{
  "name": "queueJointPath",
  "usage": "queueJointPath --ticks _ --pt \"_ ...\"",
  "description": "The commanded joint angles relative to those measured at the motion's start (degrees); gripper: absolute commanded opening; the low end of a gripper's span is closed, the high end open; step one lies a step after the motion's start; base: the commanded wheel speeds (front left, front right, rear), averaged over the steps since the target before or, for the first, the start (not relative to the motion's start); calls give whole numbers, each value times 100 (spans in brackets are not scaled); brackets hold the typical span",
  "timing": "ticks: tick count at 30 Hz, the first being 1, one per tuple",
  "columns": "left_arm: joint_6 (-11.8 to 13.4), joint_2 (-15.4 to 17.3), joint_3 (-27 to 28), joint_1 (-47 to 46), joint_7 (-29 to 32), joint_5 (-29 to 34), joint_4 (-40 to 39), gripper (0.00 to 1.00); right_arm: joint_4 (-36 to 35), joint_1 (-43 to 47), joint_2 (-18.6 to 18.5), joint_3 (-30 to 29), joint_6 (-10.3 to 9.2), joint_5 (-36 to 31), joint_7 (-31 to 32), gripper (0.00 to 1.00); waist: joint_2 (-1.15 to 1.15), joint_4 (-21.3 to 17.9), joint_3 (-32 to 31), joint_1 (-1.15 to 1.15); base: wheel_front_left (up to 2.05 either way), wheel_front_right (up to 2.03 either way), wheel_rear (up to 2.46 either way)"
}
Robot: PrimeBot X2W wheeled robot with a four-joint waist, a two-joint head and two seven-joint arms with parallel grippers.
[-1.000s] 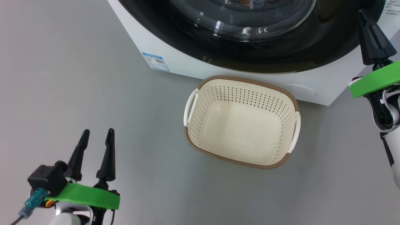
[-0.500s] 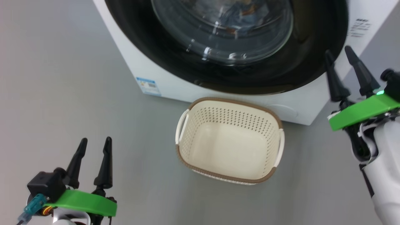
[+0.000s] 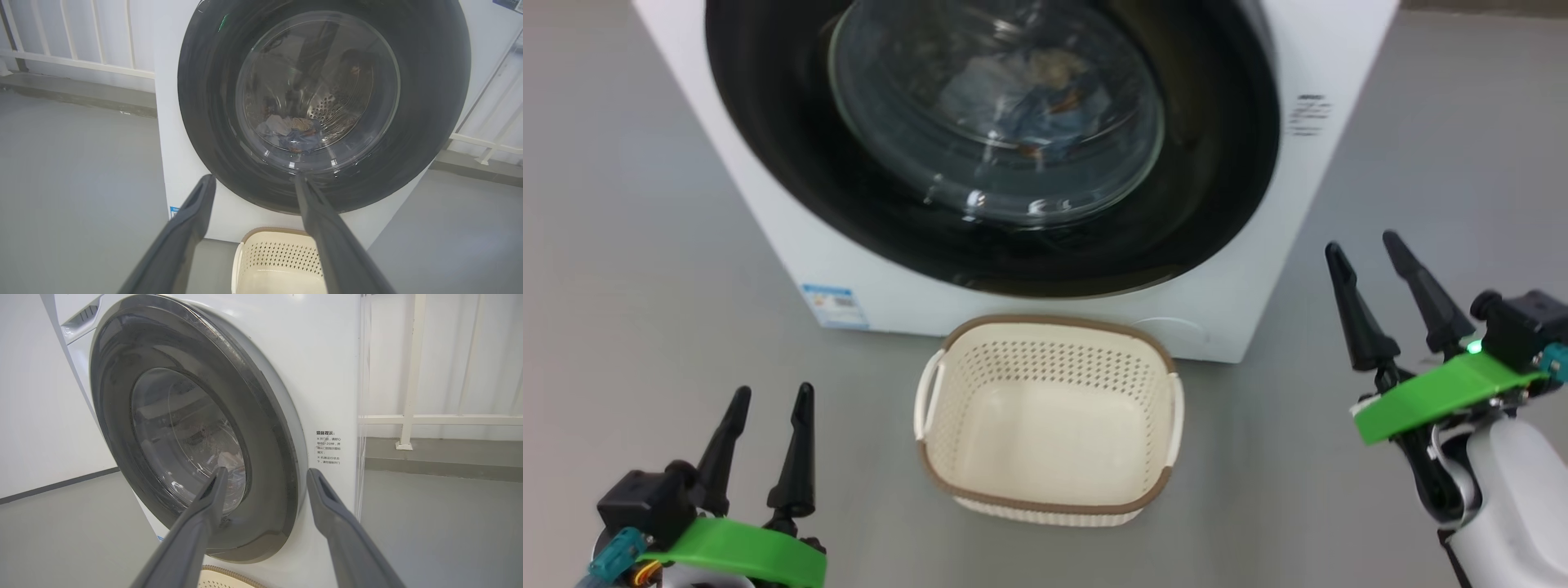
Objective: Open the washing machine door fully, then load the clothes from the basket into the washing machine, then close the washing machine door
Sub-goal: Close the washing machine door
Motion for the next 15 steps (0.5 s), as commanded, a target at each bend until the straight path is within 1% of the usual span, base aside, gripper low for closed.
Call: queueJointPath --ticks 1,8,15 --pt "-14 146 220 -29 -36 34 -116 100 -218 149 31 50 -11 -67 -27 100 0 -366 -298 0 0 0 0" --pt "-14 105 268 65 -36 61 -144 100 -513 679 163 -120 -11 -200 -27 100 0 -717 -454 0 0 0 0" --pt "-14 72 295 147 -36 97 -167 100 -697 1097 255 -287 -11 -263 -27 100 0 -941 -557 0 0 0 0"
